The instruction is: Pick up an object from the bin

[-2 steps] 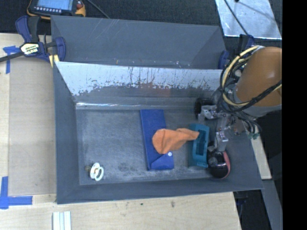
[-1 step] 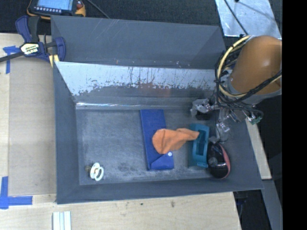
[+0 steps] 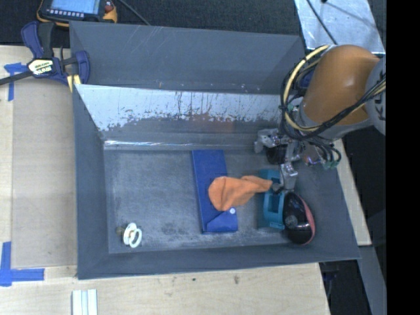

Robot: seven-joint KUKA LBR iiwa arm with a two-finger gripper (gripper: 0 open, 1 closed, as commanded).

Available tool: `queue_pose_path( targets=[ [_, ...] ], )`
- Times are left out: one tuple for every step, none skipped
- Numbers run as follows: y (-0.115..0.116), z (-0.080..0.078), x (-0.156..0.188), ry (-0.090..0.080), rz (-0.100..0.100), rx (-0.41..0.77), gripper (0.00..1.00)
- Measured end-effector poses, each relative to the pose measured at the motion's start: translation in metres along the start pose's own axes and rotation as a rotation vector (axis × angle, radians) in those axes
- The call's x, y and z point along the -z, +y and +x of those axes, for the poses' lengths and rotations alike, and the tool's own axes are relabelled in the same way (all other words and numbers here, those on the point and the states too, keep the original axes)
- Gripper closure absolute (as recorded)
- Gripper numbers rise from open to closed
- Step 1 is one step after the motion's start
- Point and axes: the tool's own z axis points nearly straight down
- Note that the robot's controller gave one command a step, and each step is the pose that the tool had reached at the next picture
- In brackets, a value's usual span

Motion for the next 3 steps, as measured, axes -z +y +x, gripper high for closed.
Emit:
queue_pose_path(
  targets=[
    [0.01,-0.007,-0.034,0.004,-0.001,0.025,0.0],
    [0.034,-0.01,-0.066,-0.002,-0.006,0.04,1.0],
    [0.033,-0.009,-0.067,-0.002,-0.003,0.041,1.0]
  ],
)
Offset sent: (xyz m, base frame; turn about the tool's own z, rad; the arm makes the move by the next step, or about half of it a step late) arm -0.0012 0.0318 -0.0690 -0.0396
